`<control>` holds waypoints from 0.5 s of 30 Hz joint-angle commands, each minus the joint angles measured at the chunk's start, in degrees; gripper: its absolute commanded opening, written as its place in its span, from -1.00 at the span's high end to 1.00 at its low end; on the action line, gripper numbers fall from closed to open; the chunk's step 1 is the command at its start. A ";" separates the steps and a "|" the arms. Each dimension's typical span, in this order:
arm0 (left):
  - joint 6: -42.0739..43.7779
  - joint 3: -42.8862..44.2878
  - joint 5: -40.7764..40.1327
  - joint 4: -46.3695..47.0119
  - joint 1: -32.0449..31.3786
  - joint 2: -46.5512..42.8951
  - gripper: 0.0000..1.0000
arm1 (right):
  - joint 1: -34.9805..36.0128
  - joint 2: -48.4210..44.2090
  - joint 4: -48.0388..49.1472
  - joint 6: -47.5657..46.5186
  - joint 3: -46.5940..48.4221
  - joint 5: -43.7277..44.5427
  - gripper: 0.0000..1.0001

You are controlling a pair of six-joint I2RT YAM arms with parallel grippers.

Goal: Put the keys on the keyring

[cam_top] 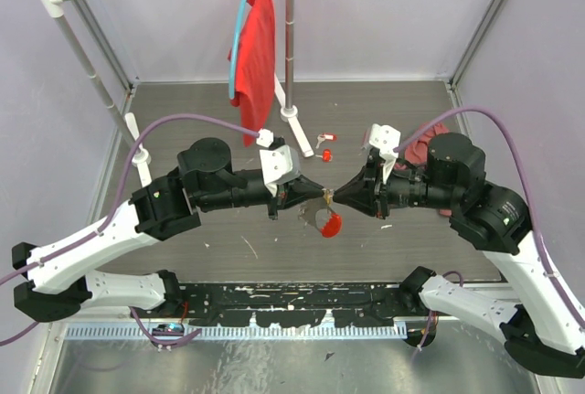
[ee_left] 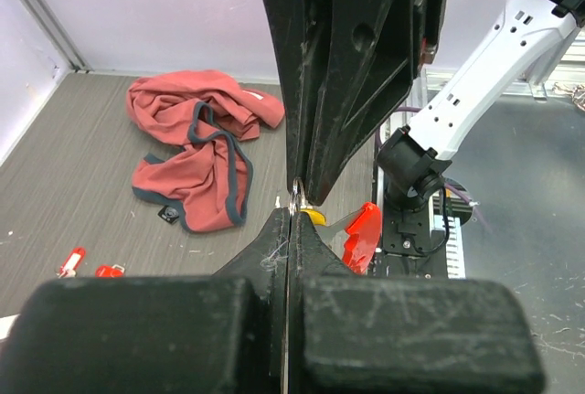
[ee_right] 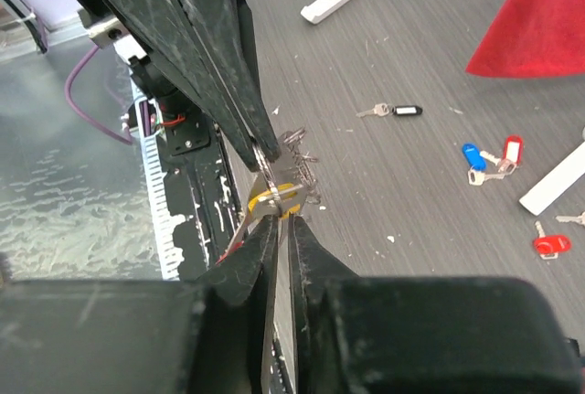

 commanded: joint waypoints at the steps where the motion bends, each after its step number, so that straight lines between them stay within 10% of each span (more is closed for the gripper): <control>1: -0.30 0.28 0.11 3.22 -0.08 -1.51 1.00 | 0.23 0.76 -0.33 -0.56 -0.35 0.34 0.68; 15: -0.22 0.17 -0.10 3.23 -0.04 -1.82 1.00 | 0.18 -2.61 -0.29 -2.92 2.00 3.04 0.31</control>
